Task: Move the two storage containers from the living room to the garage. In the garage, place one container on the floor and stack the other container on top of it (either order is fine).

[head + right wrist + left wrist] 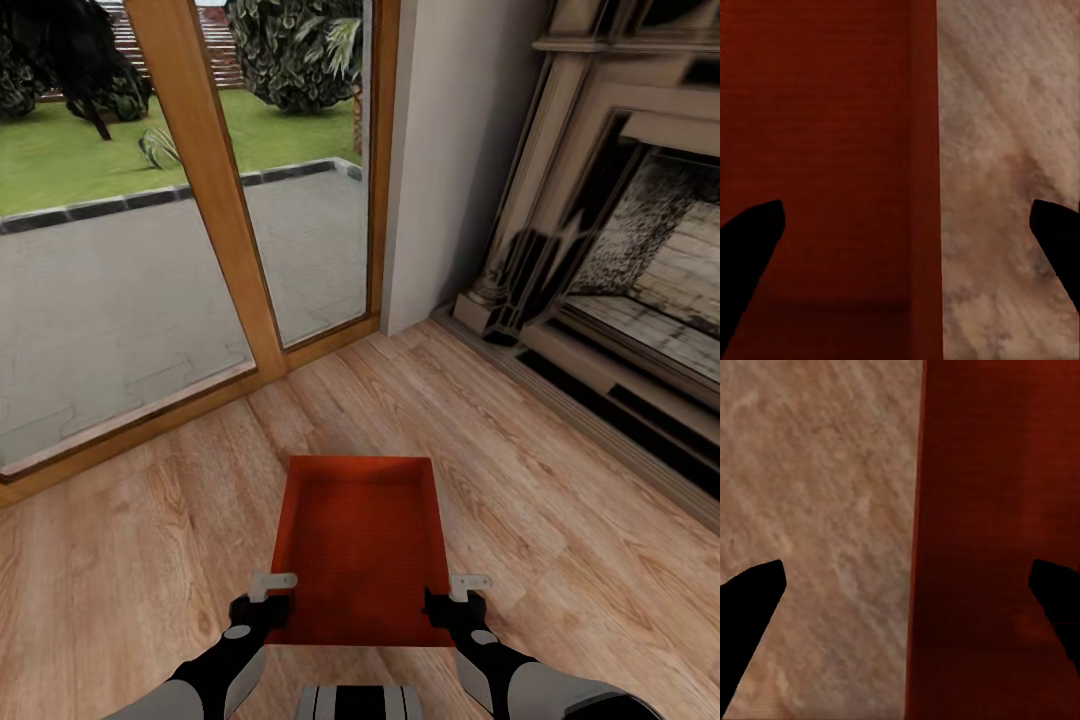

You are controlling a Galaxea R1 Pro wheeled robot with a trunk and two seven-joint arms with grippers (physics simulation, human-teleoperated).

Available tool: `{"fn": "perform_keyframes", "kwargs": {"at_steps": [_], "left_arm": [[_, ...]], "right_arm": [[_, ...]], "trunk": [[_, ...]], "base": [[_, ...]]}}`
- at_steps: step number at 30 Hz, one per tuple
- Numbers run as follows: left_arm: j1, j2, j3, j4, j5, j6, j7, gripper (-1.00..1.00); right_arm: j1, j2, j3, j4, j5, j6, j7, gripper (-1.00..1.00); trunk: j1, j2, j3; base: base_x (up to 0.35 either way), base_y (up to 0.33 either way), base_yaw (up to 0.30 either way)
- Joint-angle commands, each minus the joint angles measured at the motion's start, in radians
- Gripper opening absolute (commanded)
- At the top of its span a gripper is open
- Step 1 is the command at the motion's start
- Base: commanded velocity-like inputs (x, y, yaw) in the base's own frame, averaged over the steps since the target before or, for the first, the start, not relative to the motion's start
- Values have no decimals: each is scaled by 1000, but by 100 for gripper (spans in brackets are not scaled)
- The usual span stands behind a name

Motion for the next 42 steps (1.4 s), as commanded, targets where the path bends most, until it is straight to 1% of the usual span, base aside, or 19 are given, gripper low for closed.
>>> {"fn": "perform_keyframes", "kwargs": {"at_steps": [1, 28, 42], "left_arm": [[-1, 0, -9, 1, 10, -3, 5, -100], [-1, 0, -4, -8, 11, -3, 5, -100], [-1, 0, -4, -8, 11, -6, 5, -100]], "right_arm": [[-1, 0, 9, 2, -9, -4, -2, -100], [-1, 0, 8, 2, -9, -4, -2, -100], [-1, 0, 8, 3, -8, -4, -2, -100]], "trunk": [[0, 0, -1], [0, 0, -1], [-54, 98, 43]], "base": [[0, 0, 0], [0, 0, 0], [0, 0, 0]]}}
